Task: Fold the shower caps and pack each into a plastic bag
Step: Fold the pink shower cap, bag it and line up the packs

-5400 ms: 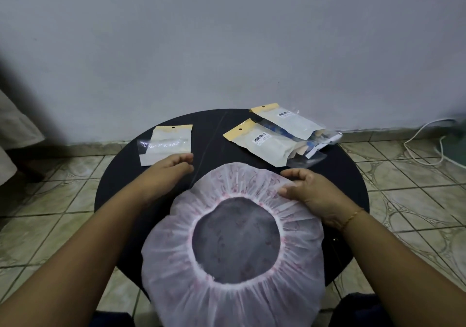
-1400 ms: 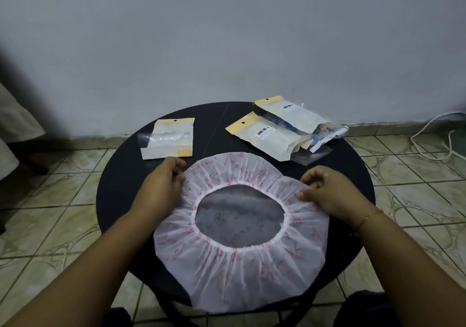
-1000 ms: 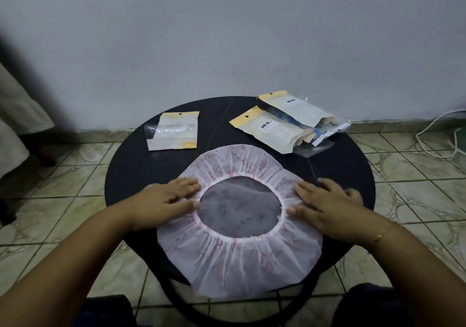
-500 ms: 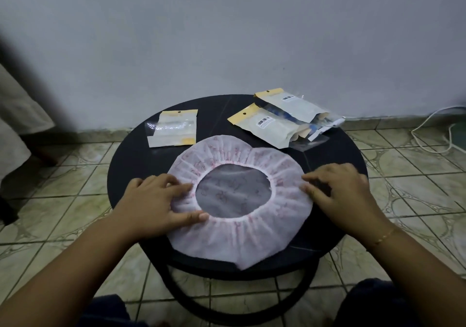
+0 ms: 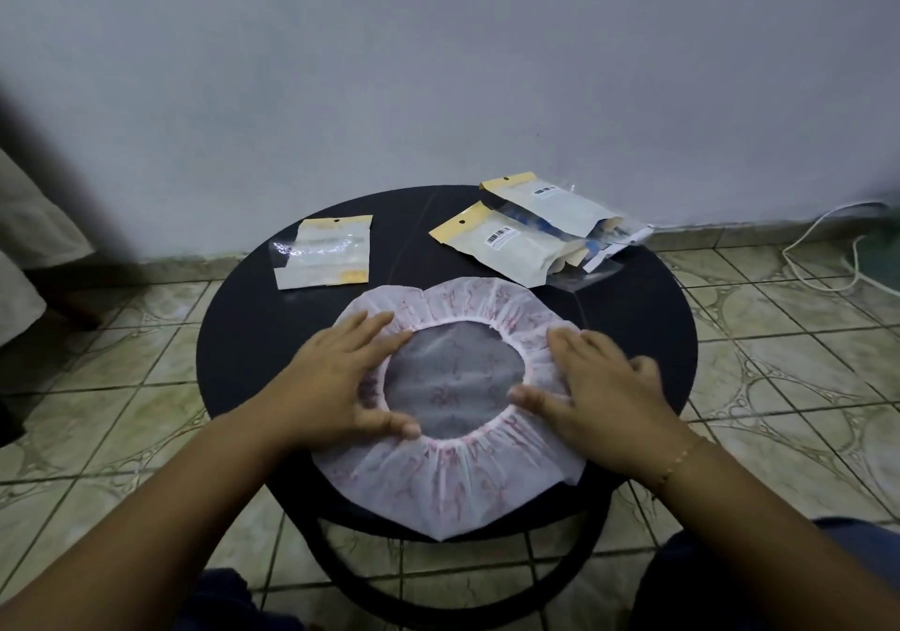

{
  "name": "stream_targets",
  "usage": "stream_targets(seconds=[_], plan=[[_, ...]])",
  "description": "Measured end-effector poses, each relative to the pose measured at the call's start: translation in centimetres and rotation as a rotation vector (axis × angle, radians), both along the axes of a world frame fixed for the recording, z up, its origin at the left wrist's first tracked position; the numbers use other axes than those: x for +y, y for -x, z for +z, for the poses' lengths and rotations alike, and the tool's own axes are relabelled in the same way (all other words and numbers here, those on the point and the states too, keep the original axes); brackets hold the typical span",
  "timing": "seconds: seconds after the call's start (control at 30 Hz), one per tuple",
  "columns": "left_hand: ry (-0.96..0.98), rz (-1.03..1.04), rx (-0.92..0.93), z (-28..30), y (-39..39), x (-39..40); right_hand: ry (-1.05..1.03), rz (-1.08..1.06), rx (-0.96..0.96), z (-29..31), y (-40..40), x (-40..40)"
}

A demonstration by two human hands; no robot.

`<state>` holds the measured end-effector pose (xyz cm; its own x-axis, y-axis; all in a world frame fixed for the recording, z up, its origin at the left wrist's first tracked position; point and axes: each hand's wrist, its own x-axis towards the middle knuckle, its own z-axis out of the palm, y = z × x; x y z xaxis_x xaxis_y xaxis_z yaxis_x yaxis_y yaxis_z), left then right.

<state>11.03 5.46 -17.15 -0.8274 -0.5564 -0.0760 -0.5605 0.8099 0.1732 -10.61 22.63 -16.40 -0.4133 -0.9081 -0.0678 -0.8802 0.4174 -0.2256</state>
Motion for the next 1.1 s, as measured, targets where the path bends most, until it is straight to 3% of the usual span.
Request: stream_targets(seconds=[0.1, 0.3, 0.47, 0.6, 0.67, 0.77, 0.9, 1.1], plan=[[-0.106, 0.013, -0.206, -1.1, 0.1, -1.0, -0.236, 0.037, 0.018, -1.0, 1.2, 0.1], [-0.101, 0.029, -0.271, -1.4, 0.1, -1.5, -0.273, 0.133, 0.011, -1.8, 3.5, 0.2], [0.008, 0.102, -0.253, 0.4, 0.1, -0.7, 0.034, 0.087, -0.190, -0.9, 4.6, 0.3], [0.200, 0.148, -0.023, 2.2, 0.1, -0.5, 0.443, -0.091, -0.221, 0.5, 4.9, 0.5], [0.301, 0.131, 0.145, 2.1, 0.6, -0.6, 0.539, -0.122, -0.209, 0.7, 4.2, 0.3], [0.264, 0.046, 0.316, 0.5, 1.9, -1.0, 0.401, 0.012, -0.155, 0.1, 2.6, -0.6], [-0.072, -0.027, 0.122, -1.8, 3.2, -1.5, -0.071, 0.085, -0.010, -2.0, 1.8, -1.2], [-0.029, 0.067, -0.079, -1.9, 3.1, -1.7, -0.105, 0.072, 0.002, -2.2, 3.4, -1.2]])
